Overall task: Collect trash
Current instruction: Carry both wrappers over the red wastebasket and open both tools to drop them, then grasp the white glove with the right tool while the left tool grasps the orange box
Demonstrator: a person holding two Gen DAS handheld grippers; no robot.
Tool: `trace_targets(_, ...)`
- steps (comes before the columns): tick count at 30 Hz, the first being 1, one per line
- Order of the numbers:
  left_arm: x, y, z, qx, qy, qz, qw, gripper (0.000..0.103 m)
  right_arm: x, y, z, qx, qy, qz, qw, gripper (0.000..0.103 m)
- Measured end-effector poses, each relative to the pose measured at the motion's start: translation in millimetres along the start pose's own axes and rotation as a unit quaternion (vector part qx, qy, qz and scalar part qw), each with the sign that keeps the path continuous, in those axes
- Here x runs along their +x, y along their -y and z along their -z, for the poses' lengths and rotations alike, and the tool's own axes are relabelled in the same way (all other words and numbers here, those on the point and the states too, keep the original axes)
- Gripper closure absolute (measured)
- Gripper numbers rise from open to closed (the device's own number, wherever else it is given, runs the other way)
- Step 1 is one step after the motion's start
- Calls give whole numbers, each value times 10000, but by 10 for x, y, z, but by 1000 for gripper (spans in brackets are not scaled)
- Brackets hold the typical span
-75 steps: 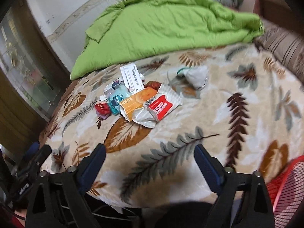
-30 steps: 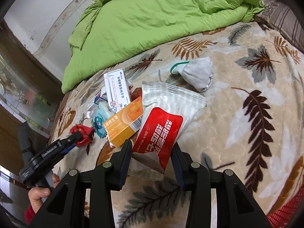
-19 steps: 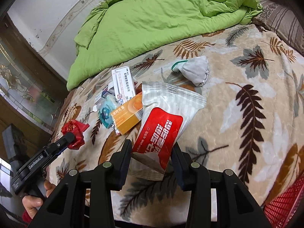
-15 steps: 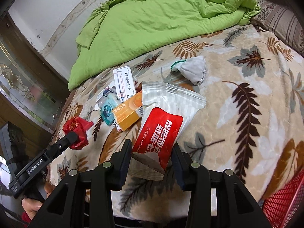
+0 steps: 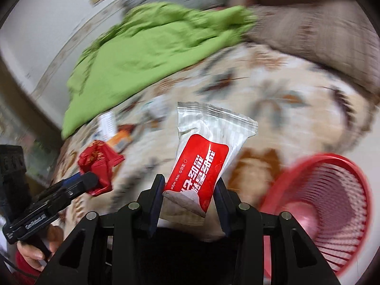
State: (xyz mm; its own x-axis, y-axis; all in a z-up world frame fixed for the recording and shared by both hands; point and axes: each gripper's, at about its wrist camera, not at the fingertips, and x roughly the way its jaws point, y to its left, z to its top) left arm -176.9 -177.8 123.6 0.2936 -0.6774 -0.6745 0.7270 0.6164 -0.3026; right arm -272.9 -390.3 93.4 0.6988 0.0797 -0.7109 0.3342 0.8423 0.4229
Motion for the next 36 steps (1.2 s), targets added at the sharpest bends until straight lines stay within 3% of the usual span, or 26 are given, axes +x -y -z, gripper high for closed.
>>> trace_targets(4,294,505,-40,352,-349,522,9974,64,-373,563,72,415,127,413,9982,59)
trace_targets(8,617,1040,-47,724,-717,1006,9897,64,-638,977,154,752,197,718,9944,59)
trace_targets(13,988,1528,0,1075,-1061,1250,9806,63,-771,1243,247,942,233,956,9907,56)
trace_targets(14,1060,1584,5,1103,-1136,1273,9791,61,-762,1259,247,954,234,1005,9901,56)
trace_targets(17,1183,1672,17,1126,-1252,1247,9778,42,-780,1335,263,963,224,1135,9886,51)
trace_targets(25,956,1474,-23,977,-944,1035,9853,38,-790,1265,208,944,338,981,9901,51)
trace_targets(36,271,499,-24,334,-214,43,9992,36,-260,536,19,355,28,286,9990,50)
